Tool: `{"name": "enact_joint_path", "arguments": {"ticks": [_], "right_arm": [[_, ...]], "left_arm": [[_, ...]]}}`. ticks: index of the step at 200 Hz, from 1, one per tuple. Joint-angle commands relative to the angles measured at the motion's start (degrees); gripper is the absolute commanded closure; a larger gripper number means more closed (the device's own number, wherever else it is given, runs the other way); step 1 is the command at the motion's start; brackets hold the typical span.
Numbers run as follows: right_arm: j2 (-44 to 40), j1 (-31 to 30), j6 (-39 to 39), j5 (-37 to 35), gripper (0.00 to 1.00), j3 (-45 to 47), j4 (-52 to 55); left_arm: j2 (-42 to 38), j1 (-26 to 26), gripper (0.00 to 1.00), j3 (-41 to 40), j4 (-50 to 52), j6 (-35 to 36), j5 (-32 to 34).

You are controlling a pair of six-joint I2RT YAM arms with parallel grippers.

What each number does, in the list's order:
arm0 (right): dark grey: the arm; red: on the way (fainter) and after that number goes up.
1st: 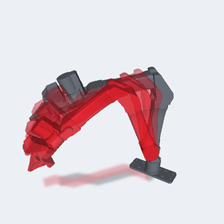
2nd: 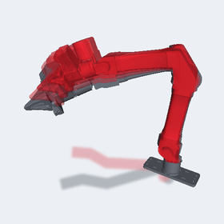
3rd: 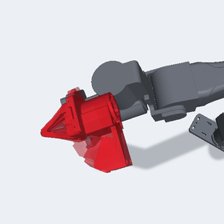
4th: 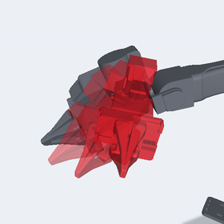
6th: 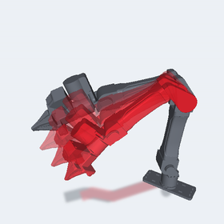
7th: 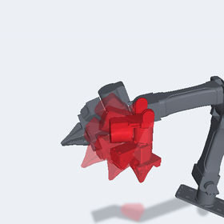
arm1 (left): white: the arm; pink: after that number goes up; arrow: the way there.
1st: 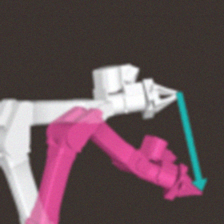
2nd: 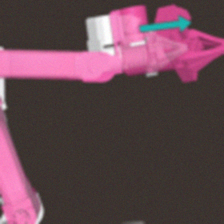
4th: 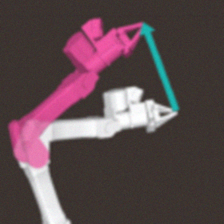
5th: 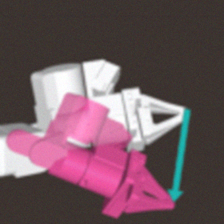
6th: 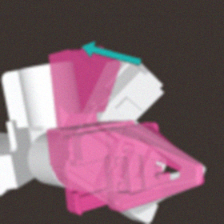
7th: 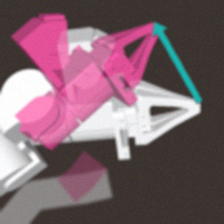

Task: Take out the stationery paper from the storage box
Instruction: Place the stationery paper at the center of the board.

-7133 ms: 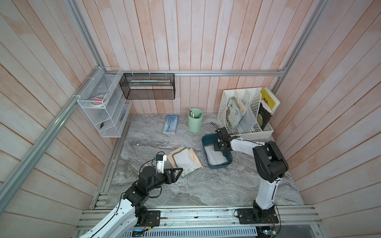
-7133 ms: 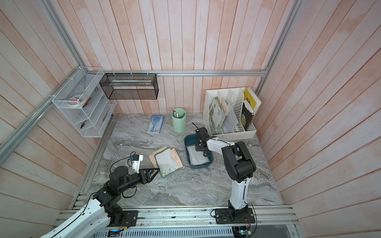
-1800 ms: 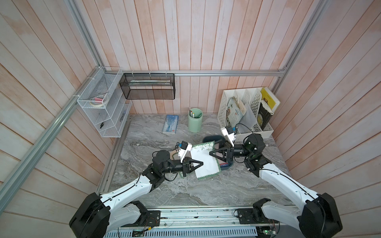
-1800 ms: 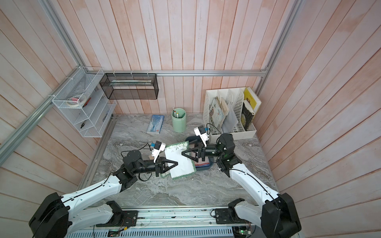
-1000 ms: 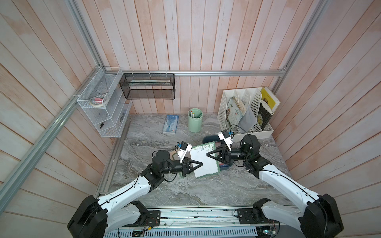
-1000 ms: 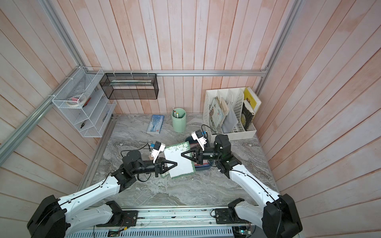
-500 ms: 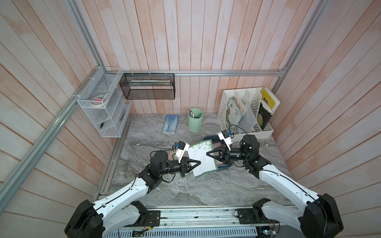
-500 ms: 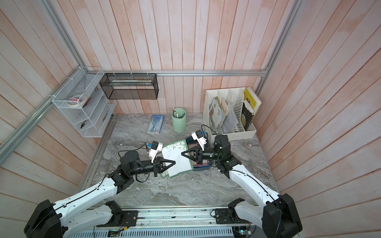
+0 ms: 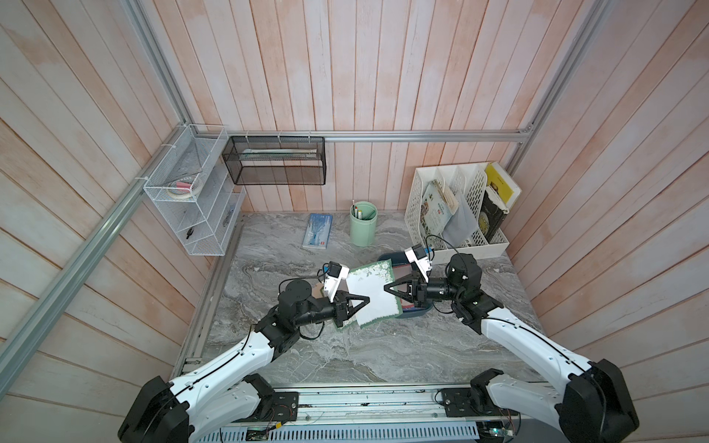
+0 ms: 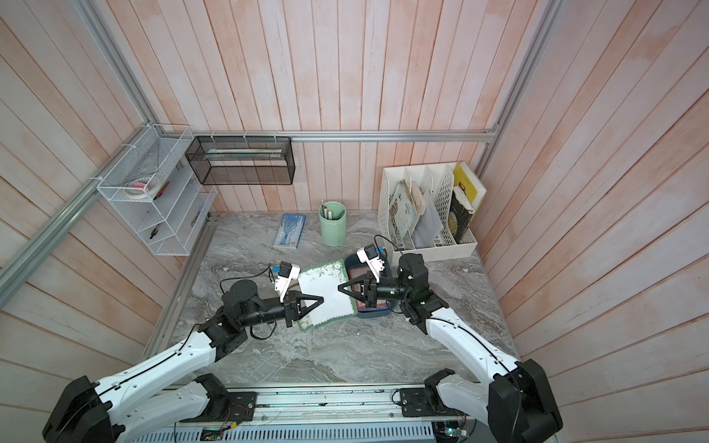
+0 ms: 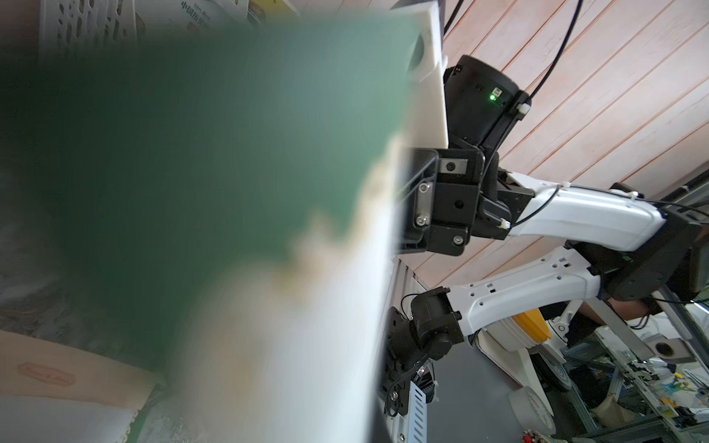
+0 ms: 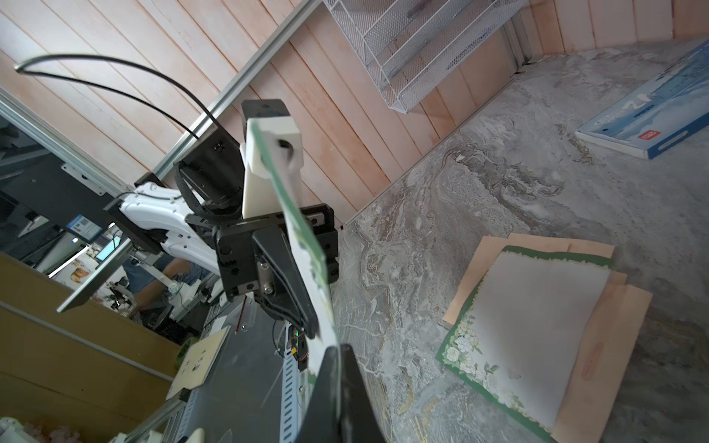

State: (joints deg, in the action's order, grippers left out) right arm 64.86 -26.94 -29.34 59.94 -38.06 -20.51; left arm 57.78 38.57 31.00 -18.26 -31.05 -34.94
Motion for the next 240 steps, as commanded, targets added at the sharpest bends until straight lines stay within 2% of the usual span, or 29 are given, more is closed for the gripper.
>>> {"name": "enact_joint_path", "arguments": {"ticks": [1, 6, 10, 18, 23, 40, 51, 66, 80, 113, 148, 157, 165, 173, 182, 192, 211, 240], "right_arm": [[0.1, 0.1, 0.8, -2.6, 0.92, 0.3, 1.5], [0.0, 0.2, 1.0, -4.0, 0.70, 0.1, 2.5], [0.0, 0.3, 1.3, -4.8, 0.59, 0.0, 3.4], [0.2, 0.5, 2.2, -5.9, 0.43, -0.2, 4.9], [0.3, 0.6, 2.7, -6.3, 0.39, -0.5, 5.6], [0.9, 0.7, 3.4, -6.1, 0.38, -0.9, 6.7], [1.0, 0.8, 4.2, -8.9, 0.38, -1.6, 8.8], [0.9, 0.7, 6.7, -19.8, 0.37, -3.3, 15.2], [1.8, 0.8, 9.2, -31.2, 0.37, -5.1, 21.2], [8.4, 0.8, 10.3, -52.5, 0.36, -10.5, 31.9], [18.9, 0.7, 10.4, -64.0, 0.36, -14.8, 35.8], [22.1, 0.6, 10.7, -66.6, 0.36, -16.3, 37.0], [25.2, 0.6, 10.5, -69.5, 0.36, -18.1, 38.8], [28.3, 0.6, 10.6, -71.5, 0.35, -20.4, 40.7], [31.6, 0.6, 10.8, -72.7, 0.35, -22.4, 41.9], [34.6, 0.6, 11.0, -73.6, 0.35, -24.3, 42.5], [38.9, 0.5, 11.4, -75.5, 0.35, -26.4, 42.1], [44.1, 0.5, 11.4, -76.9, 0.34, -28.8, 41.5]], "left_arm": [[-2.4, -1.4, 1.00, -1.5, 2.0, 0.8, 4.2], [-2.8, -1.8, 1.00, -1.7, 2.5, 0.7, 5.1], [-3.0, -2.2, 1.00, -1.8, 3.3, 0.4, 5.9], [-3.5, -3.1, 1.00, -2.1, 4.5, 0.1, 7.3], [-3.8, -3.7, 1.00, -2.2, 5.1, -0.2, 7.9], [-4.1, -6.0, 1.00, -3.0, 7.3, -1.0, 9.8], [-3.8, -7.3, 1.00, -3.2, 9.1, -1.6, 11.4], [-2.7, -9.1, 1.00, -4.1, 11.0, -2.4, 14.1], [-0.9, -11.6, 1.00, -6.0, 10.1, -3.7, 14.0], [6.4, -15.7, 1.00, -7.0, 12.0, -6.9, 15.0], [12.2, -15.8, 1.00, -5.7, 12.5, -7.6, 14.7], [12.9, -15.8, 0.94, -5.2, 13.2, -7.6, 14.9], [13.3, -15.8, 0.85, -4.9, 14.0, -7.5, 15.5], [13.3, -15.8, 0.70, -4.5, 15.5, -7.5, 16.5], [12.9, -15.7, 0.49, -3.9, 17.8, -7.4, 18.4], [12.2, -15.7, 0.38, -2.8, 21.9, -7.7, 22.0], [10.0, -14.9, 0.26, -0.5, 29.7, -7.4, 29.0], [5.0, -13.8, 0.22, 1.6, 38.8, -7.9, 36.2]]}}
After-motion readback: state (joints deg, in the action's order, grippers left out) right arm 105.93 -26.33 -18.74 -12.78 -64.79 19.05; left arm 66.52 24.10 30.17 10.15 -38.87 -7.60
